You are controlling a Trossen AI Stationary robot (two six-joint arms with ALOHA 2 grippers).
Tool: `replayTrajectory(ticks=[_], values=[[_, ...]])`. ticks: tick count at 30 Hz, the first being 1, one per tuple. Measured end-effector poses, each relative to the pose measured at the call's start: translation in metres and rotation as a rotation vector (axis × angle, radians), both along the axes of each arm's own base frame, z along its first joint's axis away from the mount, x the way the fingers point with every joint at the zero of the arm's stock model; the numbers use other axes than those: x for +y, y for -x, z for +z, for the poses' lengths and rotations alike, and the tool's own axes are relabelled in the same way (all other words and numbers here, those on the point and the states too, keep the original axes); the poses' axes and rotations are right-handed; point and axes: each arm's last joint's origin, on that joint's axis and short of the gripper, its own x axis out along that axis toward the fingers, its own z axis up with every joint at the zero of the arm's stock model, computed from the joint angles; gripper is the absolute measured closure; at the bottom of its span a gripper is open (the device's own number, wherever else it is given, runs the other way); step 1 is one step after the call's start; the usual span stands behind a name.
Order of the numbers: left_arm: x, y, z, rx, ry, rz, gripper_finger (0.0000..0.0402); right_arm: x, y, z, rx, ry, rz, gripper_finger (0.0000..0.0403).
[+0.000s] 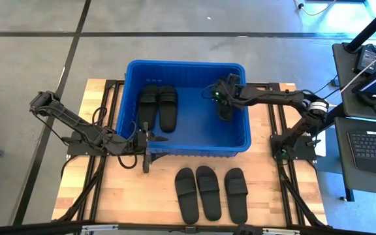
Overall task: Pick and place slides into bin
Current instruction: Put the black slide into the blue bin
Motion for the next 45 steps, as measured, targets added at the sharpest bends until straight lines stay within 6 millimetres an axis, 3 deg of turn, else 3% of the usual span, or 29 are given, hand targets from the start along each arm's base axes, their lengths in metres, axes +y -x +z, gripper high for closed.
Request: replayTrajectory(ticks=[15, 21, 28, 34, 45], values=[[0.000, 0.000, 0.000, 0.000, 0.000, 0.000, 0.0153, -0.011, -0.016, -0.065, 0.142, -0.106, 0.002, 0.0388], [0.000, 0.000, 0.000, 0.000, 0.000, 0.000, 0.0153, -0.015, -0.021, -0.071, 0.132, -0.085, 0.007, 0.0385], [0.000, 0.000, 0.000, 0.001, -0.001, 0.000, 0.0153, -0.015, -0.021, -0.070, 0.128, -0.090, 0.012, 0.0350], [0.000, 0.000, 0.000, 0.001, -0.002, 0.000, 0.0153, -0.014, -0.021, -0.071, 0.134, -0.101, 0.016, 0.0292], [0.000, 0.000, 0.000, 0.001, -0.003, 0.000, 0.0153, -0.017, -0.027, -0.054, 0.147, -0.120, -0.003, 0.0116]])
